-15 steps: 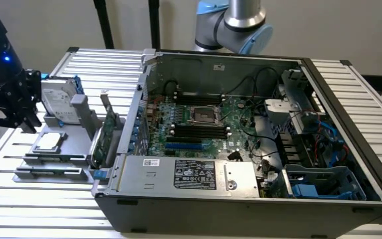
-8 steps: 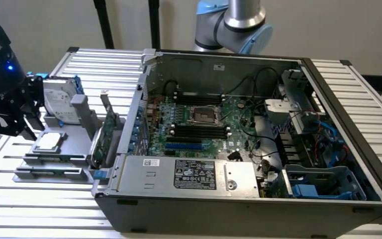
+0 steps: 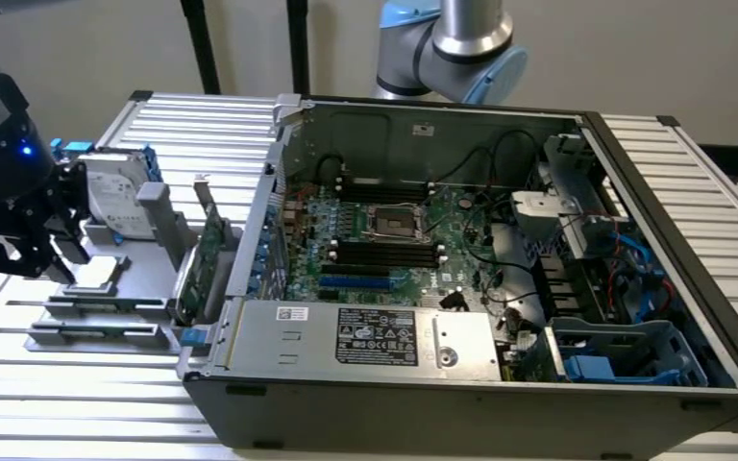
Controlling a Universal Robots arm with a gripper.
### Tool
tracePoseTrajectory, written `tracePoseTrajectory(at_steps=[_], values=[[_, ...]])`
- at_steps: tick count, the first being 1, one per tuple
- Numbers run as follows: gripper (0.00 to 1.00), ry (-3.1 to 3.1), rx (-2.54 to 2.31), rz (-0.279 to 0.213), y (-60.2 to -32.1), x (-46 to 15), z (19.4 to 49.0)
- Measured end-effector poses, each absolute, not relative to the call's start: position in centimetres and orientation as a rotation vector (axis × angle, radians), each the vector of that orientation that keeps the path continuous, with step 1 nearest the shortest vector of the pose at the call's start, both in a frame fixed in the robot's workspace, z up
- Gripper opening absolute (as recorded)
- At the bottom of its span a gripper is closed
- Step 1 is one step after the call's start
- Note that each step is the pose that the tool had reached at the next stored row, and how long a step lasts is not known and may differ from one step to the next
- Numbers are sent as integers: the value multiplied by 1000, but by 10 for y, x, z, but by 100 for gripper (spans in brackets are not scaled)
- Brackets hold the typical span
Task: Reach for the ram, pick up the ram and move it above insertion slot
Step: 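Pick up the ram and move it above insertion slot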
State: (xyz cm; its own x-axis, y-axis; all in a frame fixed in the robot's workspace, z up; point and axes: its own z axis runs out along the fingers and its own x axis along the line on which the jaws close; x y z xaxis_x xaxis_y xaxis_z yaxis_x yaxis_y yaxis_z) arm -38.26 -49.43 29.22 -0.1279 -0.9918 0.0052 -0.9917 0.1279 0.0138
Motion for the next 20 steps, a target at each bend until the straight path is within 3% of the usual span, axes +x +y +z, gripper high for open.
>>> tracePoseTrajectory(at_steps=[20], values=[[33, -2339, 2079, -12, -508, -383, 256]])
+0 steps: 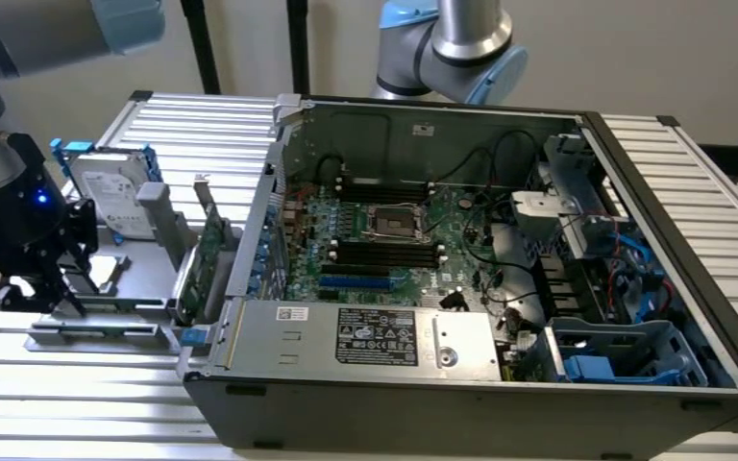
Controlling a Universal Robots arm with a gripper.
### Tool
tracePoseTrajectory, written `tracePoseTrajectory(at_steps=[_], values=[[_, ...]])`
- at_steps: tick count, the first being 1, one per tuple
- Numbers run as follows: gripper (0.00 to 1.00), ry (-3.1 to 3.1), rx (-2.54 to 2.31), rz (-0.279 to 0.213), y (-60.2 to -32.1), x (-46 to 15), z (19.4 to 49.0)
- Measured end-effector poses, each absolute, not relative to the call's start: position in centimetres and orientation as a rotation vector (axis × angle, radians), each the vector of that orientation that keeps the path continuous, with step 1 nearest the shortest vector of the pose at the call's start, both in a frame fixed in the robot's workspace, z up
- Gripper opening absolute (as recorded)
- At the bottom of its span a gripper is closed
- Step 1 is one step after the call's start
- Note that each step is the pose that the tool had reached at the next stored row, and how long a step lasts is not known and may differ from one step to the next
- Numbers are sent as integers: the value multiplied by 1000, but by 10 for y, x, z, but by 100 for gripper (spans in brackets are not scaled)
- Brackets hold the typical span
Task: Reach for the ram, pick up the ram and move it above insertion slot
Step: 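Pick up the ram and move it above insertion slot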
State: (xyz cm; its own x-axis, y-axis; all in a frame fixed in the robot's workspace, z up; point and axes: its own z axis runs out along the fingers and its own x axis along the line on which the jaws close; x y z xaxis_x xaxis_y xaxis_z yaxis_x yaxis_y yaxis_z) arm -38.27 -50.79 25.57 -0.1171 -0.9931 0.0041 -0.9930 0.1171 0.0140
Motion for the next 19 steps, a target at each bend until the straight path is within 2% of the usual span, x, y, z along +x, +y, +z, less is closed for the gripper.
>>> tracePoseTrajectory(at_steps=[19], values=[[33, -2299, 2123, -12, -510, -383, 221]])
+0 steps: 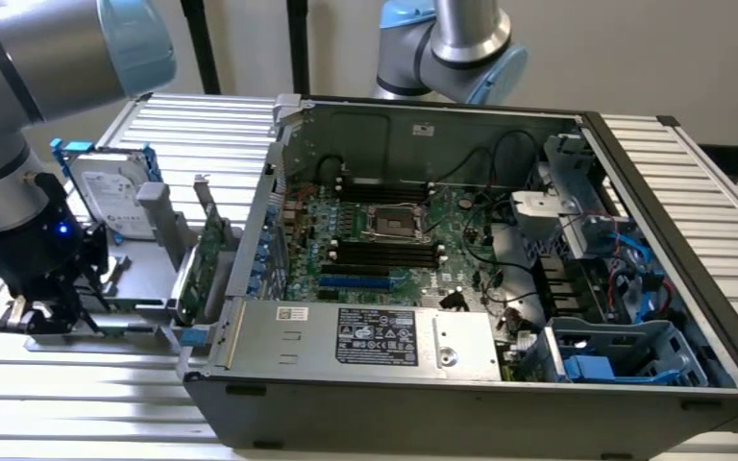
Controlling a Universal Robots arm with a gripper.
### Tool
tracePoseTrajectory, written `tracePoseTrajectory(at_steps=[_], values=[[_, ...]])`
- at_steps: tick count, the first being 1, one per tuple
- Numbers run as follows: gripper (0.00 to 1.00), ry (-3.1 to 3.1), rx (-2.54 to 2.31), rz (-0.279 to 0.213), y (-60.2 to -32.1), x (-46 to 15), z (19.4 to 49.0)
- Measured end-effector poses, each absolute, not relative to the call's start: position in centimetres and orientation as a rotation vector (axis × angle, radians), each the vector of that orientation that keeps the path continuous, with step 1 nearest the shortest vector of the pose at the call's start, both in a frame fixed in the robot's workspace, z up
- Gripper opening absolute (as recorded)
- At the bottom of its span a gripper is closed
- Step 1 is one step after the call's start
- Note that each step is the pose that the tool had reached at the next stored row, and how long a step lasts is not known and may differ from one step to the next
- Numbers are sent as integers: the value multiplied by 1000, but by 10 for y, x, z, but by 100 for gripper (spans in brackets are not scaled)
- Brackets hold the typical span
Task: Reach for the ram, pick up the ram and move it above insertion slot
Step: 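Pick up the ram and move it above insertion slot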
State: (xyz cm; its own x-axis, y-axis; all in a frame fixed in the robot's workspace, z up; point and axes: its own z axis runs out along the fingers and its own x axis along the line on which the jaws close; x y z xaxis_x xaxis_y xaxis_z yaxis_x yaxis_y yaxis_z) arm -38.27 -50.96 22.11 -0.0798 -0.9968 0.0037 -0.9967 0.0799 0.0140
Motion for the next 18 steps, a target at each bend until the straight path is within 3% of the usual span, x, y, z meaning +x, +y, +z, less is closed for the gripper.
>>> tracePoseTrajectory(at_steps=[18], values=[[33, -2239, 2203, -38, -509, -384, 199]])
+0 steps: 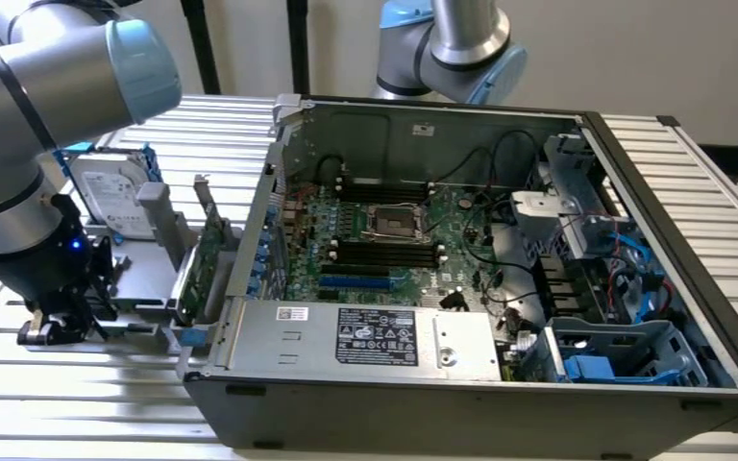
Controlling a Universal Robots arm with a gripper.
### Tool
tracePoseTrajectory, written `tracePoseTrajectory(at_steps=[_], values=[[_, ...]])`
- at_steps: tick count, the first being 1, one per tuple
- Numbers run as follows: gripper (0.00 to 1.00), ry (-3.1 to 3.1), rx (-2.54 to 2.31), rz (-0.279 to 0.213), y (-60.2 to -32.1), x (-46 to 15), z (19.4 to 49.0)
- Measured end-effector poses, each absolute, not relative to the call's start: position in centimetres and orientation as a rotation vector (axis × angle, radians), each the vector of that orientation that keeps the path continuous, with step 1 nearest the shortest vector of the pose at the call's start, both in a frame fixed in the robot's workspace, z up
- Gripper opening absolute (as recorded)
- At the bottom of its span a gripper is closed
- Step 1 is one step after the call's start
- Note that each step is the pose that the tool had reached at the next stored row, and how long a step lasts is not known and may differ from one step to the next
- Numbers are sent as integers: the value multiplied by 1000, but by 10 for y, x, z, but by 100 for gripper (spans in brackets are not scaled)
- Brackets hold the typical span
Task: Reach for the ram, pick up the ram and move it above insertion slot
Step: 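Pick up the ram and move it above insertion slot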
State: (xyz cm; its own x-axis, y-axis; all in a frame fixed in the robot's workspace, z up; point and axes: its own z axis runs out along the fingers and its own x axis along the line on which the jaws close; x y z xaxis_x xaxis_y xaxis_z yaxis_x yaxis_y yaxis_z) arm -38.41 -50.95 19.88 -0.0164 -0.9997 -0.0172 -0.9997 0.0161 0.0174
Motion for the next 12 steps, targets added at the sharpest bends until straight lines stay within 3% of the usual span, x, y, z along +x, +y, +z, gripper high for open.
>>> tracePoseTrajectory(at_steps=[12], values=[[33, 2235, -2224, 54, -510, -384, 198]])
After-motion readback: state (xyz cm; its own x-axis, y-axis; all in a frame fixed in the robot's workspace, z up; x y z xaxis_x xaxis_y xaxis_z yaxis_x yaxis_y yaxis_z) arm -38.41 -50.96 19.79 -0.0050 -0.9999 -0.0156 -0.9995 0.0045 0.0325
